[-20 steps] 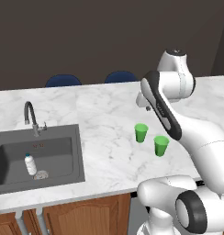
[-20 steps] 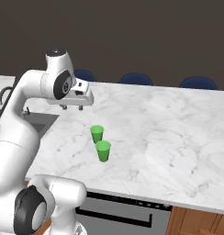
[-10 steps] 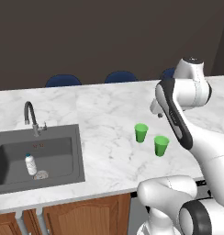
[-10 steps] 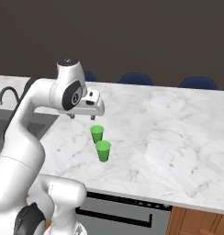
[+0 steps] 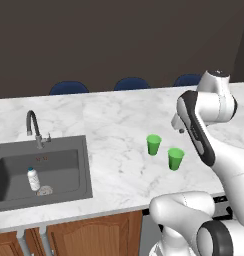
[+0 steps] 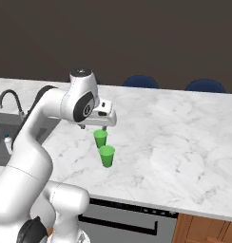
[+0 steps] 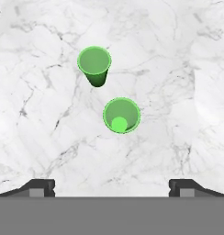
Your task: Pick the cup and cup and place them in the sink. Then turn on the water.
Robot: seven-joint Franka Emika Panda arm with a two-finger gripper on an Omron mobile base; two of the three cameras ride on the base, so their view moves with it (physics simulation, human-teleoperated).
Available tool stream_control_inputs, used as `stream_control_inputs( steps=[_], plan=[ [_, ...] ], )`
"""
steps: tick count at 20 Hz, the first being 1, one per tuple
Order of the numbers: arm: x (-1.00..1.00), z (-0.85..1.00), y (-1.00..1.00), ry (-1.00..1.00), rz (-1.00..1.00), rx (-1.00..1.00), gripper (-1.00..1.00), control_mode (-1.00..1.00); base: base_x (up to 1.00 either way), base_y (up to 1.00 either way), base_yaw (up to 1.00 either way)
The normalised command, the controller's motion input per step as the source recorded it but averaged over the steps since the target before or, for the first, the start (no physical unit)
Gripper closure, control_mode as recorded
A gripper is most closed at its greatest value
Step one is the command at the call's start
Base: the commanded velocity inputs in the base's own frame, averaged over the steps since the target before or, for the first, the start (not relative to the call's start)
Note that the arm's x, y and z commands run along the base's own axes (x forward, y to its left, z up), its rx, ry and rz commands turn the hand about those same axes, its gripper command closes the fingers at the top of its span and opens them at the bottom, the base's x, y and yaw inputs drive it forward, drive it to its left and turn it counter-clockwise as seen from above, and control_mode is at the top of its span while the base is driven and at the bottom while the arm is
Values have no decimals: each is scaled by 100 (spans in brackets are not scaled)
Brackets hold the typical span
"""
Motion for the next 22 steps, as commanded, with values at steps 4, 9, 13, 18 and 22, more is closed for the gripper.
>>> stream_control_inputs(
  steps=[4, 9, 13, 18, 22],
  plan=[
    [0, -41, -27, 0, -3, 0, -100, -100, 0, 0, 0],
    [0, -52, -27, 0, -2, 0, -100, -100, 0, 0, 0],
    [0, -47, -16, 0, -2, 0, -100, -100, 0, 0, 0],
    [1, -33, -2, 0, 0, 0, -100, -100, 0, 0, 0],
    [4, -26, -4, 0, 0, 0, -100, -100, 0, 0, 0]
  ],
)
